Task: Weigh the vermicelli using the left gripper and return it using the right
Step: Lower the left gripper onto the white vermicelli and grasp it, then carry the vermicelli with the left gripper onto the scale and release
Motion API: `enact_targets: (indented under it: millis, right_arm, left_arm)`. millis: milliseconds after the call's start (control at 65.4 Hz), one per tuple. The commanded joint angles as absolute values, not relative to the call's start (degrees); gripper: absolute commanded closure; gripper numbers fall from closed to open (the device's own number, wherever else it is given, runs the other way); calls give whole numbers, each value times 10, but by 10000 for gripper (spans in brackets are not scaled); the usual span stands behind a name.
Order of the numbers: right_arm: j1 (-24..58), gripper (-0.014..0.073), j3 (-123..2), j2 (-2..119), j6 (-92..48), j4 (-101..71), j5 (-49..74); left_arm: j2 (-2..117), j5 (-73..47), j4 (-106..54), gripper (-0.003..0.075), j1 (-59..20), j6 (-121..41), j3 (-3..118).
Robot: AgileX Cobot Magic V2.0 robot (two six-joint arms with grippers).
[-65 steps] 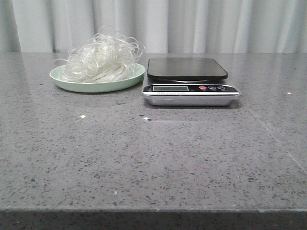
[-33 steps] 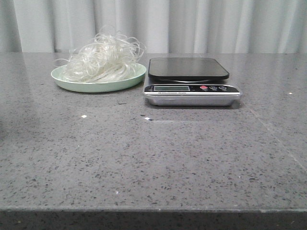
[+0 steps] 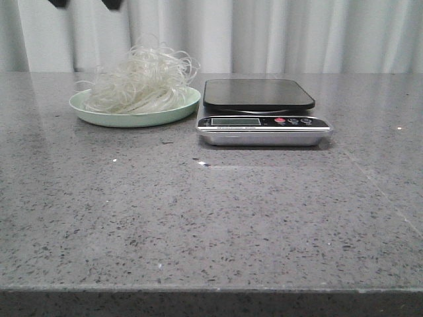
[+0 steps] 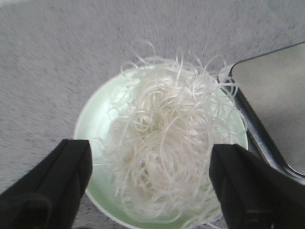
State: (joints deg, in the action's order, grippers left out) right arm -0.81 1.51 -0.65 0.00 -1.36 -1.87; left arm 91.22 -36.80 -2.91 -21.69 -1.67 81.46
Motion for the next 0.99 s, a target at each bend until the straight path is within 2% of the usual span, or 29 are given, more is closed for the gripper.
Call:
enact_targets:
  millis: [0, 275, 367, 383, 398, 413, 428, 444, 459, 474, 490, 505, 520, 536, 551, 566, 597, 643, 750, 979]
  right_arm:
    - [-9, 433, 11, -15, 0, -10, -62]
    - [-9, 433, 11, -15, 0, -10, -62]
    - [-9, 433, 11, -15, 0, -10, -62]
    - [-9, 433, 11, -15, 0, -10, -62]
    - [-9, 433, 11, -15, 0, -10, -62]
    - [-9, 433, 11, -15, 0, -10, -62]
    - [-9, 433, 11, -15, 0, -10, -62]
    - [-9, 433, 11, -15, 0, -10, -62]
    - [-9, 433, 11, -15, 0, -10, -62]
    - [-9, 433, 11, -15, 0, -10, -62]
    - [-9, 433, 11, -15, 0, -10, -62]
    - [-9, 433, 11, -15, 0, -10, -62]
    - [-9, 433, 11, -15, 0, -10, -62]
    - [-9, 433, 11, -15, 0, -10, -62]
    - [-9, 433, 11, -15, 0, -10, -62]
    - [-9, 431, 11, -15, 0, -10, -62]
    - [-9, 431, 11, -15, 0, -10, -62]
    - [-9, 431, 11, -15, 0, -10, -62]
    - [-9, 431, 11, -15, 0, -10, -62]
    - [-9, 431, 11, -15, 0, -10, -62]
  left_arm:
    - [948, -387, -49, 153, -224, -12, 886]
    - [1045, -445, -51, 154, -231, -15, 957]
    - [1061, -458, -51, 181, -231, -22, 961]
    - [1064, -463, -53, 223, -231, -32, 961]
    - [1064, -463, -53, 223, -231, -32, 961]
    - [1068, -469, -53, 274, -231, -33, 962]
    - [1068, -469, -53, 274, -231, -33, 962]
    - [1068, -473, -51, 337, -231, -33, 962]
    - [1068, -474, -50, 337, -231, -33, 962]
    - [1068, -478, -49, 393, -231, -33, 964]
    - [1068, -479, -49, 412, -231, -33, 964]
    - [1068, -483, -49, 474, -231, -33, 966]
    - [1068, -483, -49, 495, -231, -33, 967]
    - [1068, -486, -49, 580, -230, -33, 970]
    - [1068, -486, -49, 580, -230, -33, 970]
    - [1068, -489, -49, 618, -230, -35, 975]
    - [1068, -496, -50, 575, -230, -37, 981]
    - [1068, -505, -50, 559, -230, -37, 990]
    - [1066, -514, -56, 596, -238, -37, 1029]
    - [1061, -525, -86, 593, -274, -37, 1111]
